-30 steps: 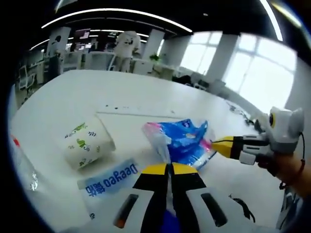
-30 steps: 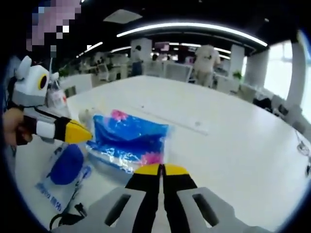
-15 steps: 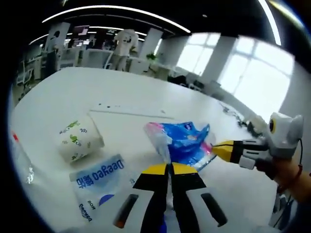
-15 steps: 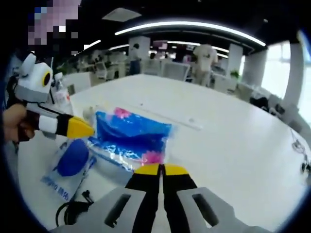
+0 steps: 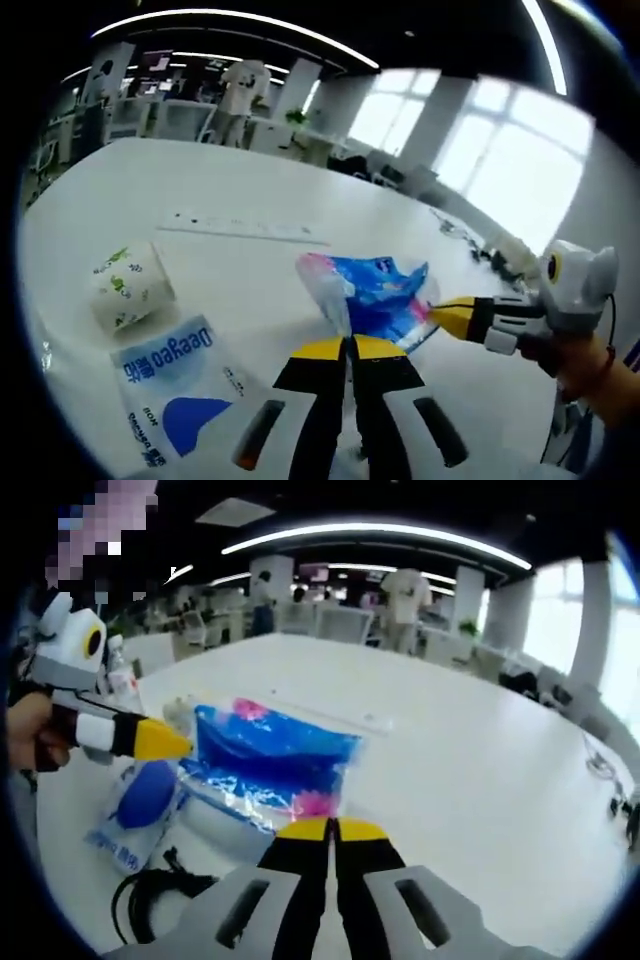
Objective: Arrange the tabletop items into an orderly group along one side of the table until the central work area is clear of visible clutter.
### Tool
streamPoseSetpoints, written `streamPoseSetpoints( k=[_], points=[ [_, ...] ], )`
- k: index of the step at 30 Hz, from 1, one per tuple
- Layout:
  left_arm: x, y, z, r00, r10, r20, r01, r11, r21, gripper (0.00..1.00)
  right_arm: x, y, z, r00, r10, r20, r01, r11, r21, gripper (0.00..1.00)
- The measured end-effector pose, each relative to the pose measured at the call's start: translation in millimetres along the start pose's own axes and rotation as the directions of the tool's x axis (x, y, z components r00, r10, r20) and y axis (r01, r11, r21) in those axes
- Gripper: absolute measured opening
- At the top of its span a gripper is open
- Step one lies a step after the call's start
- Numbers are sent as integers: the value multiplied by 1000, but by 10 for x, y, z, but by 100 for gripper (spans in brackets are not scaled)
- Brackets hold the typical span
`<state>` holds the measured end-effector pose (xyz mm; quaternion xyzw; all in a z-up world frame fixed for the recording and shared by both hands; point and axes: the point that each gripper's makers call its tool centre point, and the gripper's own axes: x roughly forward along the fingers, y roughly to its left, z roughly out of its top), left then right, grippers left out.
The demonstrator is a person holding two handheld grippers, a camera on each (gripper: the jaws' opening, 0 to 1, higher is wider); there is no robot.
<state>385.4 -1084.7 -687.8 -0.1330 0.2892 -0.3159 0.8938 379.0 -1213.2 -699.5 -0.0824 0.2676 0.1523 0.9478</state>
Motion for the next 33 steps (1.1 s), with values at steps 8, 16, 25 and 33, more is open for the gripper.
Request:
streamPoseSetpoints(
  k=[8,16,25,33],
  points=[
    [78,-151,-53,1000,-25,-12,26,1000,7,2,-85,-135,-98,1000,-30,-9,30,999,14,0],
    [156,-232,-124,998,-51,-24,51,998,-21,2,-163,-189,-184,999,-52,-14,53,998,34,0],
    [231,-256,-287,998,-54,-43,52,998,-28,2,-161,-274,-308,998,-64,-28,65,997,46,0],
    [354,-257,-440,996,-62,-71,59,997,-49,2,-170,-299,-429,996,-78,-45,81,995,63,0]
  ],
)
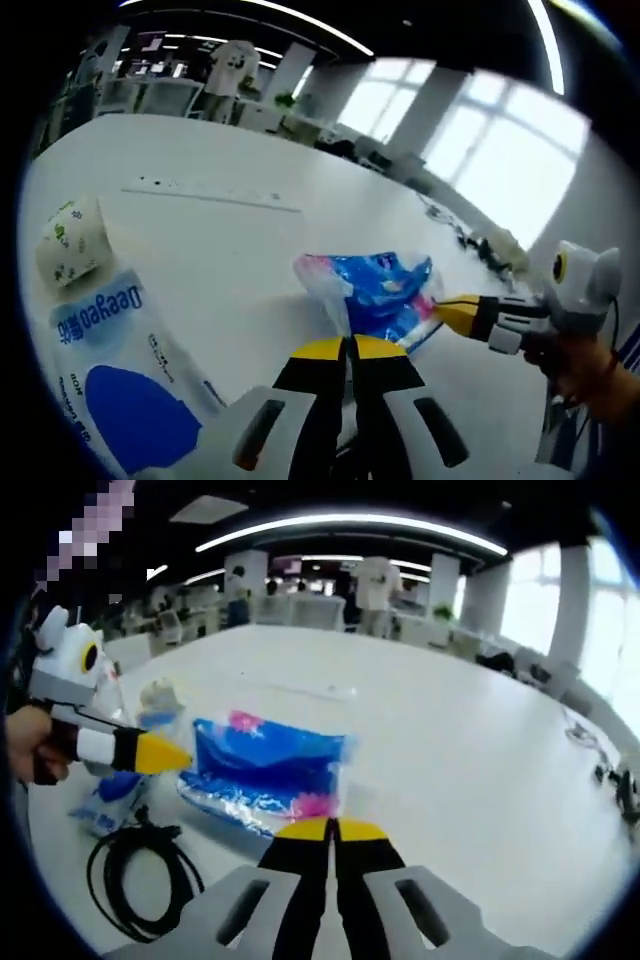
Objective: Arrange the tabletop items into an orderly group along one side of the table until the central work area is clear of visible clutter.
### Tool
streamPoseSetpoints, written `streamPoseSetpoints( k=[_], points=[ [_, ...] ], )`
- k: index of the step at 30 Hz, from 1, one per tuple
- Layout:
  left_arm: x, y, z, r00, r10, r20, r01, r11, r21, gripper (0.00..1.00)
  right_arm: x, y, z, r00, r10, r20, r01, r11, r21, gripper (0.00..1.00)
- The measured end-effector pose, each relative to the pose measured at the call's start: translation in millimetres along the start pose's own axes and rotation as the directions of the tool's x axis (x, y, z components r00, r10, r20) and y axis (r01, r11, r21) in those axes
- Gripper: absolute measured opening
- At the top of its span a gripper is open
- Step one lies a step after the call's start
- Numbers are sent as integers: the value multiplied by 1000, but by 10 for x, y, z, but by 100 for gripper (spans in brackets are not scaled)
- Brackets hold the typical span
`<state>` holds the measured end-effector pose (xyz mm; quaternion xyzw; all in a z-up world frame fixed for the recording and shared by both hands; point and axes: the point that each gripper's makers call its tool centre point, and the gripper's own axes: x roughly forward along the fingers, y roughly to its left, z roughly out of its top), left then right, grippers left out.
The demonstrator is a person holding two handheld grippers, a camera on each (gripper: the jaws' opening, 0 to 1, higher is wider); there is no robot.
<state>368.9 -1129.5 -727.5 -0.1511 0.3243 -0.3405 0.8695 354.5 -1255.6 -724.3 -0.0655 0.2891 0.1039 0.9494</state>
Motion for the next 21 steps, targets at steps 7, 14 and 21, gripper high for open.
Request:
streamPoseSetpoints(
  k=[7,14,21],
  points=[
    [89,-3,-58,1000,-13,-11,13,1000,-23,2,7,-63,-88,1000,-9,-8,9,999,32,0],
    [124,-19,-85,1000,-24,-17,23,999,-38,2,20,-91,-149,1000,-16,-12,17,998,56,0],
    [165,-41,-138,999,-32,-27,31,998,-62,2,47,-121,-260,1000,-20,-23,22,996,90,0]
  ],
)
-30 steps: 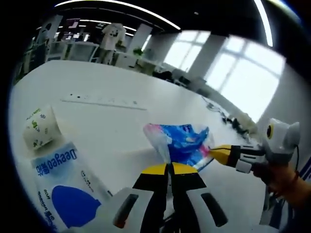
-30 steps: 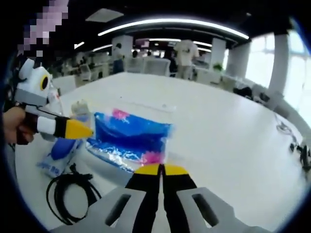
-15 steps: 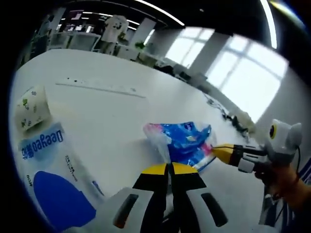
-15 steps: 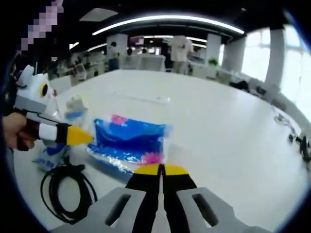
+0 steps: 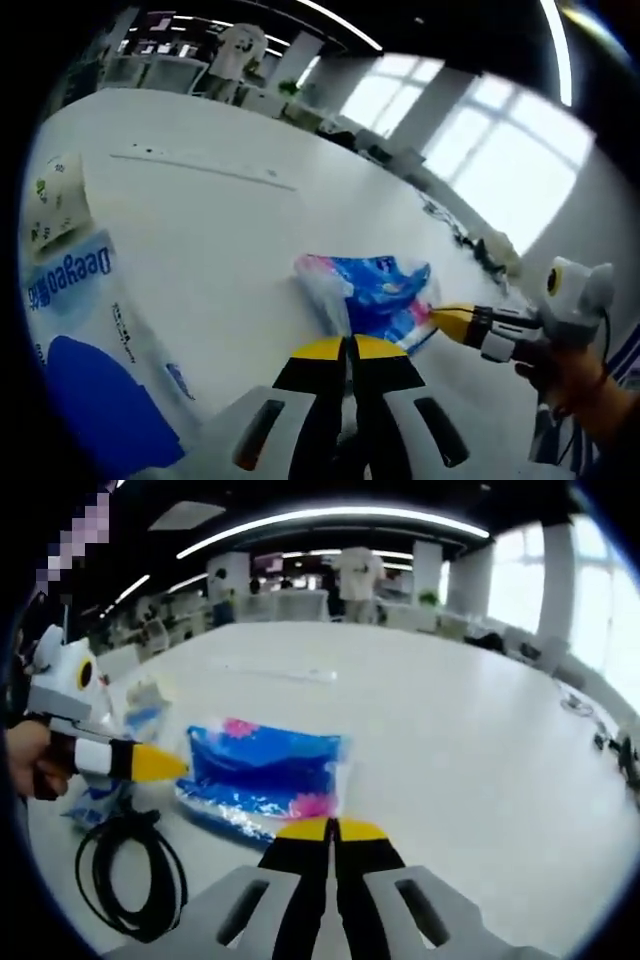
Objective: Arrange the tabletop items into an orderly group along one side of the table until the central work area is clear of visible clutter.
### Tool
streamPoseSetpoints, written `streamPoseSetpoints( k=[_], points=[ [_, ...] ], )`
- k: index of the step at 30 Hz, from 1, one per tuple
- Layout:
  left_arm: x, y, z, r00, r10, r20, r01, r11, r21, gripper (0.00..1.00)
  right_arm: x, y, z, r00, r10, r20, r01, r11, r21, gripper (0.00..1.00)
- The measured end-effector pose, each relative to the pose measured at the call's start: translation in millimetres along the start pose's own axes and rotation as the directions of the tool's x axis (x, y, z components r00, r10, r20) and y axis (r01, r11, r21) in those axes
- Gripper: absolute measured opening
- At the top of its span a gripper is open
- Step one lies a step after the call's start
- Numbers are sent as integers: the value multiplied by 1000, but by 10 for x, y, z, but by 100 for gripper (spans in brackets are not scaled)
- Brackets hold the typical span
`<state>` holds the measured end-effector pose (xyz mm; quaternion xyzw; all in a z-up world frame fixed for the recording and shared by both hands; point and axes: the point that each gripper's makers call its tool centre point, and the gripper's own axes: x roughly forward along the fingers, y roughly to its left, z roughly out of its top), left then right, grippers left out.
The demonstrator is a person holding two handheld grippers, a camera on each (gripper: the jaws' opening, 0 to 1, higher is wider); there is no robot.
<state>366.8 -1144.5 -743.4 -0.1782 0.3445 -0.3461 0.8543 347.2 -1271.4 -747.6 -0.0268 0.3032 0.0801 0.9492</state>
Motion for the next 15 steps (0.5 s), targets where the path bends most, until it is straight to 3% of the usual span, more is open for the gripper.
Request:
streamPoseSetpoints(
  k=[5,15],
  points=[
    [11,16,-65,1000,9,-19,-9,1000,-29,2,40,-35,-79,1000,4,-8,-4,999,40,0],
    [71,54,-71,1000,9,-21,-11,997,-77,2,46,-53,-116,1000,-16,-19,16,1000,3,0]
  ],
)
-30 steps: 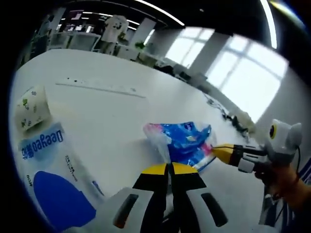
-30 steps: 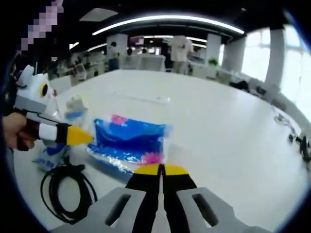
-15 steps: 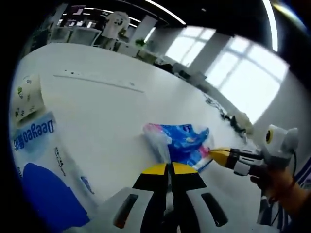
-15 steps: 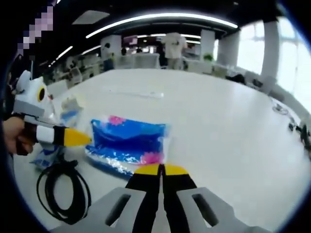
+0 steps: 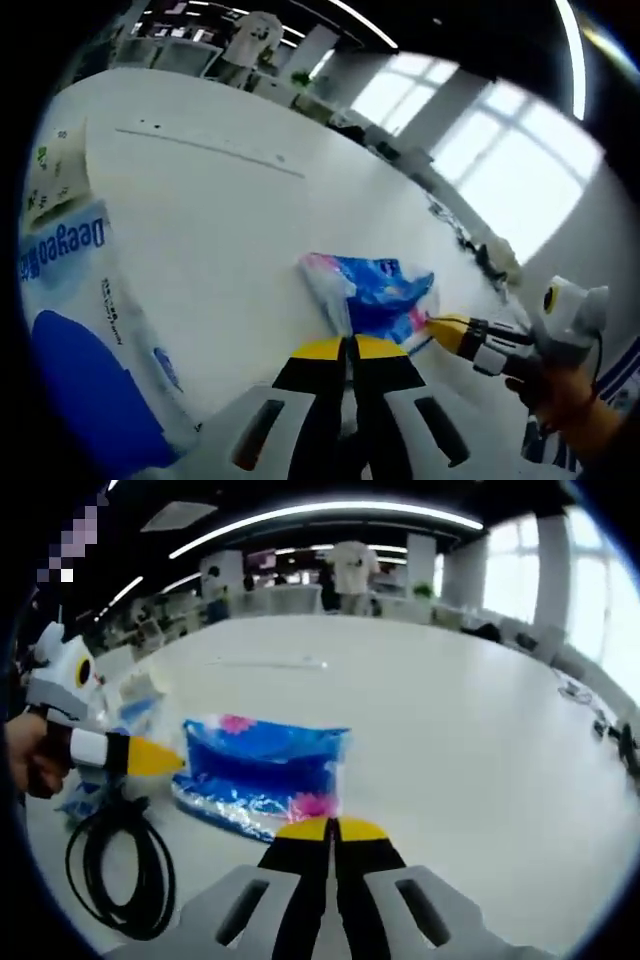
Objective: Arrange the tabletop items into an orderly group along one side of the table until the central work area is clear of visible clutter.
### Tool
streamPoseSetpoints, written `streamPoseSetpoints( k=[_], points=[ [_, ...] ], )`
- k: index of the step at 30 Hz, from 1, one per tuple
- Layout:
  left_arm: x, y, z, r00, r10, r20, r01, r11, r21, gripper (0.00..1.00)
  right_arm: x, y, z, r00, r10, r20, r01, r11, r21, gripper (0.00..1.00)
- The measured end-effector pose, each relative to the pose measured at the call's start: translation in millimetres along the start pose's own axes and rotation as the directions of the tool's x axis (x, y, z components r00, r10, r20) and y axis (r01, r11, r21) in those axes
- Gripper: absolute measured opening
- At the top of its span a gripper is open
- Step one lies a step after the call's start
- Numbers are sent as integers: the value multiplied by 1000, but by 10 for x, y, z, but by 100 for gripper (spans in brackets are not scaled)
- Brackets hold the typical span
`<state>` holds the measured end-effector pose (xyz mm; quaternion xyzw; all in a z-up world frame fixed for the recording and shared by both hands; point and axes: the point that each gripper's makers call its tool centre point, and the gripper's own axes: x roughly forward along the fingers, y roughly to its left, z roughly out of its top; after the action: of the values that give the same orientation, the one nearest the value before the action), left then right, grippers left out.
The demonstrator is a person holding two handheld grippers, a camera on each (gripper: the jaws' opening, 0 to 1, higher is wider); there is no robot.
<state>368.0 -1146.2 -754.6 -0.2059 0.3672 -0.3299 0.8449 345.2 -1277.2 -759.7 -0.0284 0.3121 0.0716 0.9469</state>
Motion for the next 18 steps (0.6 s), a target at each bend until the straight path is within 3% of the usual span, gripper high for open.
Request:
streamPoseSetpoints(
  k=[18],
  points=[
    [-90,-39,87,999,16,38,-21,992,124,8,-5,-11,-9,999,-23,-24,22,999,-35,1]
  ],
)
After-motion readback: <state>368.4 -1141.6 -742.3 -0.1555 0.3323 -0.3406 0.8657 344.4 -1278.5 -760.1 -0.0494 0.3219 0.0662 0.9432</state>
